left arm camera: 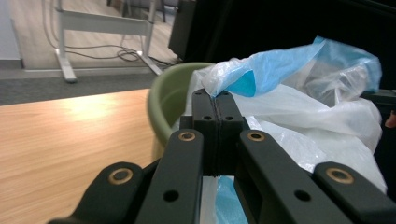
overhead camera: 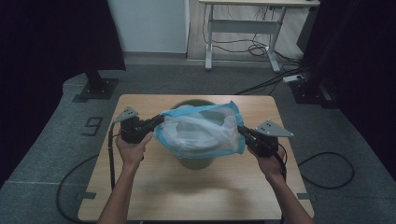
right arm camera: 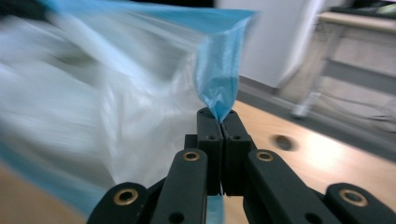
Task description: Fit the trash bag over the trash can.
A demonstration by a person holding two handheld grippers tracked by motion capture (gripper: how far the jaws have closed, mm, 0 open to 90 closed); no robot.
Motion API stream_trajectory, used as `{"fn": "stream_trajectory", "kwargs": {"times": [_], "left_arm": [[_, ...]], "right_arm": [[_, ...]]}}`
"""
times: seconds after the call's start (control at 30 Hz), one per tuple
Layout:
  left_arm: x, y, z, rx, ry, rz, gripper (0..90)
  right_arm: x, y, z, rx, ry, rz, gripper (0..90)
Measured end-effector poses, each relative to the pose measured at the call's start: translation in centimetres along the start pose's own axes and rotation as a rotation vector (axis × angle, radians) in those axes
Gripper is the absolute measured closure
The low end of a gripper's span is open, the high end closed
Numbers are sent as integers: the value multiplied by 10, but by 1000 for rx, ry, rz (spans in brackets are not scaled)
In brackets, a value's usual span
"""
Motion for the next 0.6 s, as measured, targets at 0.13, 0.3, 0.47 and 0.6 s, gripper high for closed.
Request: {"fn": "stream_trajectory", "kwargs": {"times": [0.13, 0.3, 0.47, 0.6], "left_arm": [[-2, 12, 3, -20, -23, 32, 891], [2, 26, 6, -49, -30, 36, 890], [10, 35, 4, -61, -13, 39, 889], [15, 42, 0, -58, 13, 43, 888]], "right_arm": [[7, -26, 6, 20, -7, -54, 878], [21, -41, 16, 25, -18, -84, 878], [48, -49, 22, 34, -5, -104, 873], [70, -53, 21, 45, 11, -104, 871]]}}
Point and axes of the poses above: each handheld gripper's, and its own axes: x roughly forward along the jaws, z roughly out of its top, y roughly to its left, the point moved 9 cm from there along x, roughly forward along the jaws, and after that the axes turned 15 degrees about x, right-handed, at the moved point
